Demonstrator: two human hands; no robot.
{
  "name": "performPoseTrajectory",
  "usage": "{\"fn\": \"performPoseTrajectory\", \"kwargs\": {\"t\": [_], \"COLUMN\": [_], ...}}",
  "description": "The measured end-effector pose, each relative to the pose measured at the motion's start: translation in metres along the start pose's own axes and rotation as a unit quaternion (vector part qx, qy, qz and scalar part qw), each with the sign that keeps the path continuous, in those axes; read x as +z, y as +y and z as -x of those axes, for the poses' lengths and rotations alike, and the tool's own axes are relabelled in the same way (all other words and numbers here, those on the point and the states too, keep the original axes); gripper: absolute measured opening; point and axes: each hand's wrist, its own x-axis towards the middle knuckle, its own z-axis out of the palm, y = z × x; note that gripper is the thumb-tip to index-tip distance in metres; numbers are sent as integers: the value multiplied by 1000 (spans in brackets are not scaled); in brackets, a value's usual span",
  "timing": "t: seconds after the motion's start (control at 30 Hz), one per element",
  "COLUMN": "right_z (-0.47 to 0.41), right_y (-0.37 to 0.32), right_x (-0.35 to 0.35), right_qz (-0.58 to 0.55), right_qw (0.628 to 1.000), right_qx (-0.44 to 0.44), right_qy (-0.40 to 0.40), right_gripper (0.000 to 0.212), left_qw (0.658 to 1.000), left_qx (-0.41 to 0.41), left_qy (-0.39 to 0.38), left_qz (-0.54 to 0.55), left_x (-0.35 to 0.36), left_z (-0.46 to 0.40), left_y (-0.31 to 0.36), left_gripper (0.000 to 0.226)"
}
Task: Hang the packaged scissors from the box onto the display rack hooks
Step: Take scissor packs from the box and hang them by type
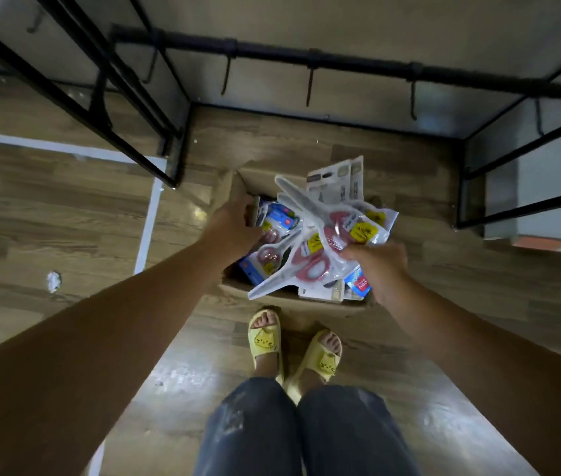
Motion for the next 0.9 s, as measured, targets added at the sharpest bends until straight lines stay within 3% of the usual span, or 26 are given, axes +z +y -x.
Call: {"fn": "performPoseTrajectory", "kwargs": {"t": [0.17, 0.3, 0.37, 0.47, 0.57, 0.73, 0.8, 0.9], "right_z": [78, 137, 166, 205, 236, 277, 289, 305], "right_y": [-81, -142, -169, -207, -243, -295, -313, -338], "right_x": [-49, -79, -90, -107, -122, -142, -146, -149], "right_qz": [13, 6, -8, -20, 8, 34, 47, 71], "right_qw": [997, 988, 977, 953, 925, 896, 886, 874], "right_qx": [-60, -134, -184, -262, -343, -417, -437, -462], "right_qy": [-52, -73, -103, -150, -160, -149, -148, -132], "right_gripper": [29, 24, 25, 30, 28, 29, 33, 35], "left_qw": [979, 938, 947, 990, 995, 983, 977, 967], "left_qx": [145, 240, 222, 113, 91, 173, 194, 161], "left_qy": [122, 170, 152, 80, 7, -34, -87, -193], "left_qz": [-70, -185, -177, -14, 37, 44, 25, -47], "left_x": [-100, -167, -193, -232, -270, -316, -331, -353], "left_z": [48, 84, 103, 135, 161, 195, 206, 213], "left_y": [76, 127, 149, 177, 199, 221, 225, 231], "left_gripper": [75, 79, 86, 96, 68, 14, 34, 104]}}
